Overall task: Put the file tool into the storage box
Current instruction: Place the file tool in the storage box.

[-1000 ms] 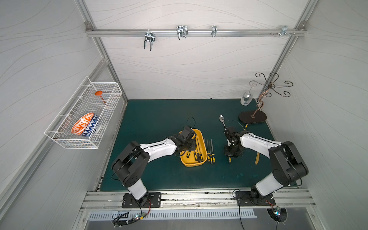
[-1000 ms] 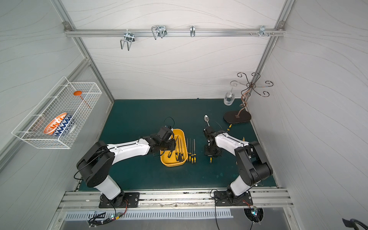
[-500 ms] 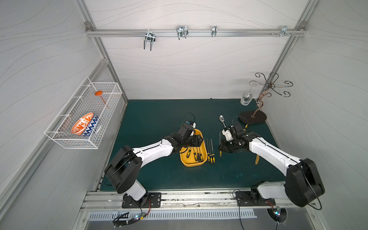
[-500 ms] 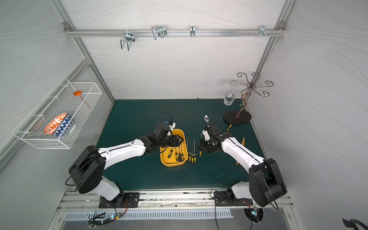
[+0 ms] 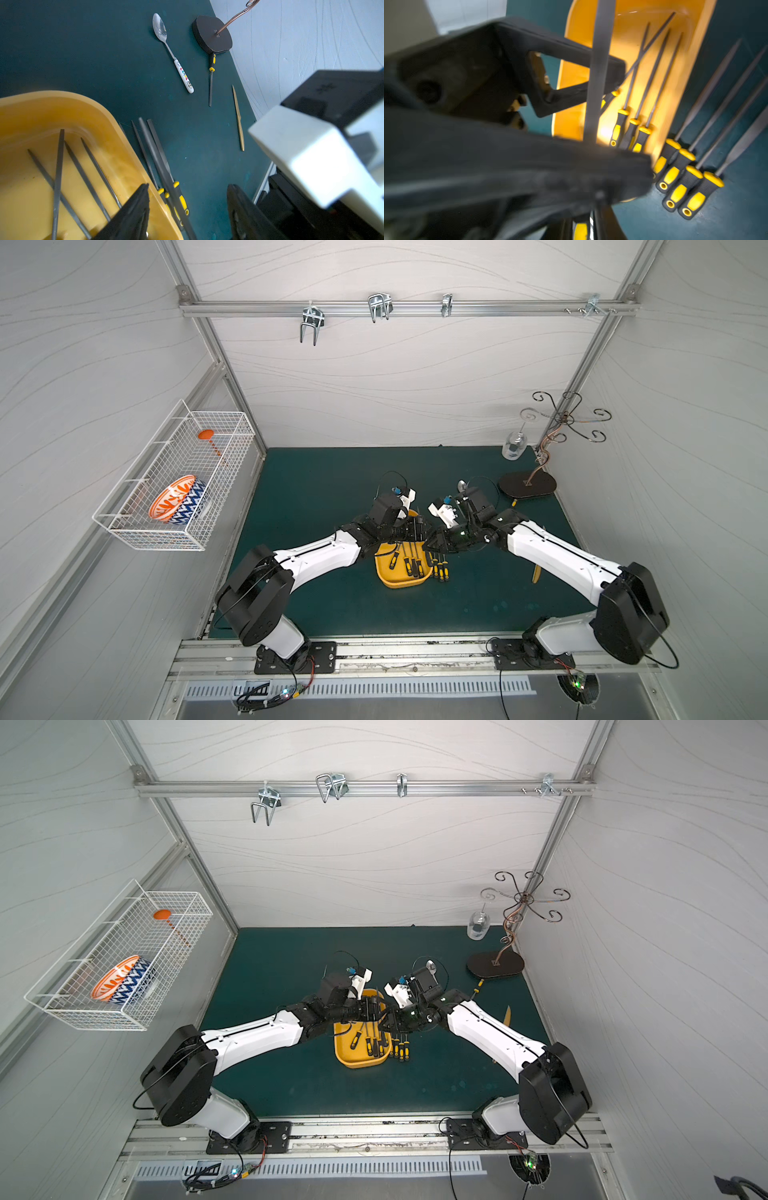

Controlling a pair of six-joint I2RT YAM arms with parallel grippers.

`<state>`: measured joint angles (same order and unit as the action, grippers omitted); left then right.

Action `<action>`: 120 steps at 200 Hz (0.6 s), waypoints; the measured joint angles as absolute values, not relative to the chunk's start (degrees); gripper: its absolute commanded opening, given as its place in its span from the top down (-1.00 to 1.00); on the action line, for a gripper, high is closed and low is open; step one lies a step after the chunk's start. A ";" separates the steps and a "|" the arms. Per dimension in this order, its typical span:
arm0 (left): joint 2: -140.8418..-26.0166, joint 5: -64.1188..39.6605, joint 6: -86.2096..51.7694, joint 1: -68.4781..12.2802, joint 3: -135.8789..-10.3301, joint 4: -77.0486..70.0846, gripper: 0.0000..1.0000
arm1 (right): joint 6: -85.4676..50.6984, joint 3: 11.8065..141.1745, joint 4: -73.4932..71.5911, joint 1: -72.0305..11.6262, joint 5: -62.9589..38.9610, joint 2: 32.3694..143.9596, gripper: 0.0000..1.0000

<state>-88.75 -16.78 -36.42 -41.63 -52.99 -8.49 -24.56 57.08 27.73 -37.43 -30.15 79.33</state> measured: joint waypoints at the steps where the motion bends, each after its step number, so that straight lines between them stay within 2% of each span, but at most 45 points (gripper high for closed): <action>1: -88.75 -16.80 -36.51 -41.63 -52.95 -8.56 0.05 | -24.56 57.10 27.73 -37.45 -30.20 79.33 0.96; 17: -88.75 -16.75 -36.80 -41.63 -52.31 -8.88 0.65 | -24.47 57.32 27.46 -37.54 -30.50 79.33 0.96; 29: -88.71 -17.67 -37.71 -41.63 -51.86 -10.33 0.99 | -24.45 57.28 27.70 -37.58 -30.30 79.40 0.96; 40: -88.12 -18.20 -37.50 -42.28 -52.10 -11.90 1.00 | -24.27 57.17 27.07 -38.04 -30.20 79.99 0.94; 48: -87.70 -17.74 -37.60 -42.39 -51.72 -11.86 1.00 | -24.16 57.17 27.29 -38.02 -30.48 79.83 0.85; 61: -87.42 -17.61 -37.76 -42.15 -51.42 -11.92 1.00 | -24.21 57.17 27.03 -38.20 -30.50 79.79 0.43; 73: -87.15 -17.08 -37.56 -42.17 -51.09 -11.84 1.00 | -24.12 57.17 27.00 -38.20 -30.39 79.77 0.21; 120: -86.52 -7.97 -35.16 -41.43 -48.12 -6.17 1.00 | -25.06 57.12 27.11 -38.11 -27.81 79.20 0.14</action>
<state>-86.52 -7.97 -35.16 -41.43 -48.12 -6.17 -25.06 57.12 27.11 -38.11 -27.81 79.20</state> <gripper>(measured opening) 0.066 0.431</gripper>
